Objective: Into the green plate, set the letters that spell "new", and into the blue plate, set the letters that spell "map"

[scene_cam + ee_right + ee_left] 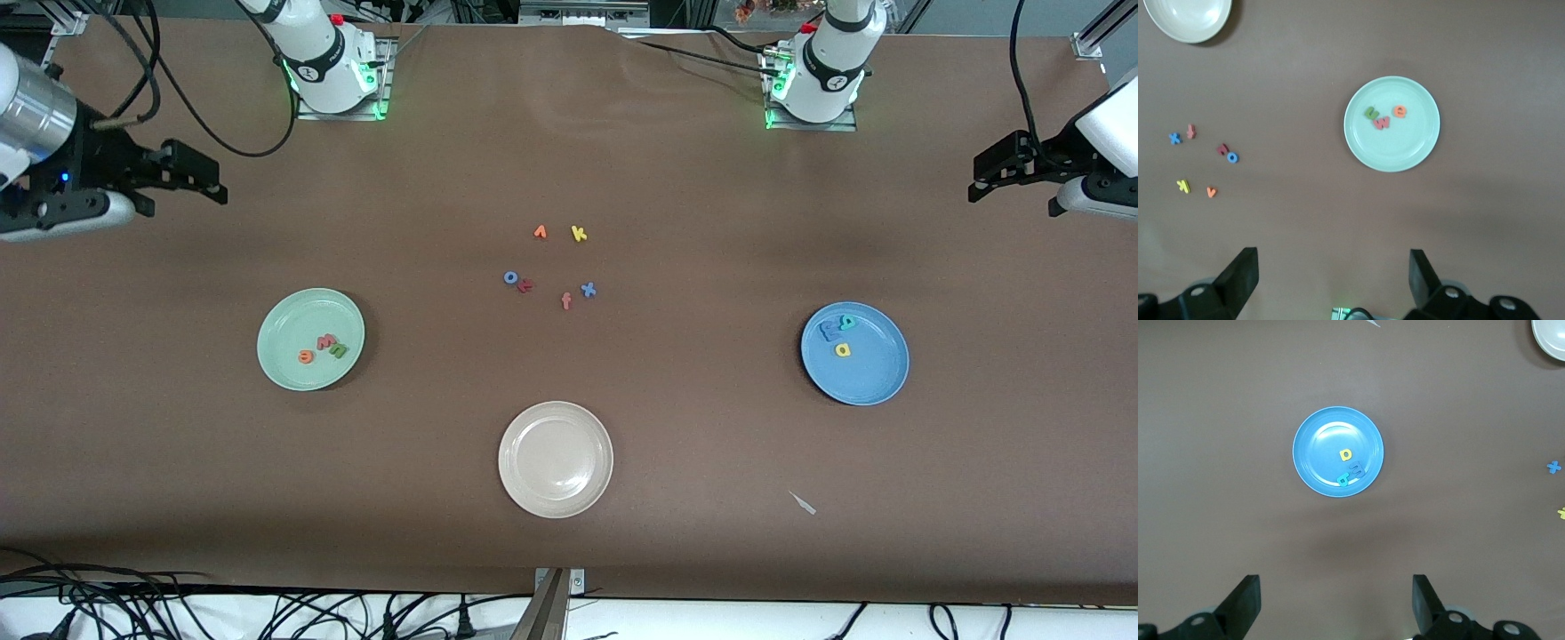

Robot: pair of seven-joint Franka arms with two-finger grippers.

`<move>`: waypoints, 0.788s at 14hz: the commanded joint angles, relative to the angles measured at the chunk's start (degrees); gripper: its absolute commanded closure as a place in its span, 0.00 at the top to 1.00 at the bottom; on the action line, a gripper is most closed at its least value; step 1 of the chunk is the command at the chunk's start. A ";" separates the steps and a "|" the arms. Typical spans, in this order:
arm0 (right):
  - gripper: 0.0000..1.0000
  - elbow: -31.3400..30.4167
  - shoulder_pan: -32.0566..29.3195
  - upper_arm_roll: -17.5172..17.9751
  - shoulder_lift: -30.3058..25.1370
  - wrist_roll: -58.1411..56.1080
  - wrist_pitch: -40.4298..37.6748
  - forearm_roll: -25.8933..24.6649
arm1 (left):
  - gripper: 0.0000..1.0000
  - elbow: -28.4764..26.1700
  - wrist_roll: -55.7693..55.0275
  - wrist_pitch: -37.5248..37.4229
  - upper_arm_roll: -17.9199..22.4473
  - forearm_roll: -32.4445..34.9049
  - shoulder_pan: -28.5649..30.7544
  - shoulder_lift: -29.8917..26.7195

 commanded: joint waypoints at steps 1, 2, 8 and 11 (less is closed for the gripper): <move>1.00 -2.48 -1.11 1.17 -1.75 0.44 0.88 -1.57 | 1.00 0.56 1.74 -0.28 0.03 -1.65 0.30 0.02; 1.00 -2.12 -0.85 1.17 -1.66 0.53 0.97 -2.27 | 1.00 0.56 1.74 -0.28 0.12 -1.56 0.30 0.02; 1.00 -1.16 -0.67 1.17 -0.95 0.44 1.14 -5.08 | 1.00 0.56 2.00 -0.72 -0.06 -0.77 0.30 -0.33; 1.00 0.69 -1.20 0.83 -0.35 0.62 1.58 -5.27 | 1.00 0.56 2.00 -0.89 -0.14 -0.68 0.30 -0.42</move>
